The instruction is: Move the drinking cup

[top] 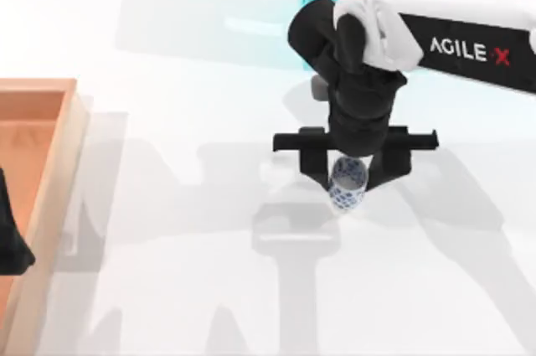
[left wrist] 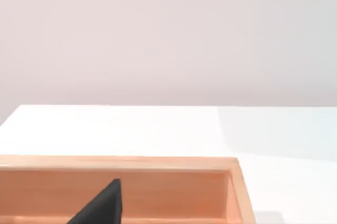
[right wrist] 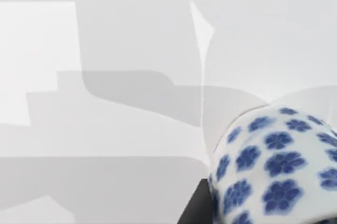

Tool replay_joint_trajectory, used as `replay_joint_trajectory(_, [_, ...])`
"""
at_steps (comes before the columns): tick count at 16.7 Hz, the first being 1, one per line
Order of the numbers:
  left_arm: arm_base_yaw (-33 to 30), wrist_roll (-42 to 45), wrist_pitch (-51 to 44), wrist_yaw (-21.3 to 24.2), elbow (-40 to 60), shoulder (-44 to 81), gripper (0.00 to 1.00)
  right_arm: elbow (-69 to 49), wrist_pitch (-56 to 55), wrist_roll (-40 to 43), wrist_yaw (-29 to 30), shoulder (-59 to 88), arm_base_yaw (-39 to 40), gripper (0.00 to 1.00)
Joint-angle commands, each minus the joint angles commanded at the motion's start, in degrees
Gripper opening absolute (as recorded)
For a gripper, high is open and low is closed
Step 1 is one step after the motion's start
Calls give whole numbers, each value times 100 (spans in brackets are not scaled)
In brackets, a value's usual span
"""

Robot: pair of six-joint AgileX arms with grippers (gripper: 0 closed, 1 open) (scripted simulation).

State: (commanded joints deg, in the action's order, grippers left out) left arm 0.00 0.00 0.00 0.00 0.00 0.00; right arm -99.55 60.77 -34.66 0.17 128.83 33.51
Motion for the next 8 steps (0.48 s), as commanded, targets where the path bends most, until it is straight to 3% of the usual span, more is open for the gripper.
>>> replay_joint_trajectory(3, [0, 0, 0, 0, 0, 0, 100, 0, 0, 0, 0, 0, 0, 2])
replay_joint_trajectory(8, [0, 0, 0, 0, 0, 0, 100, 0, 0, 0, 0, 0, 0, 0])
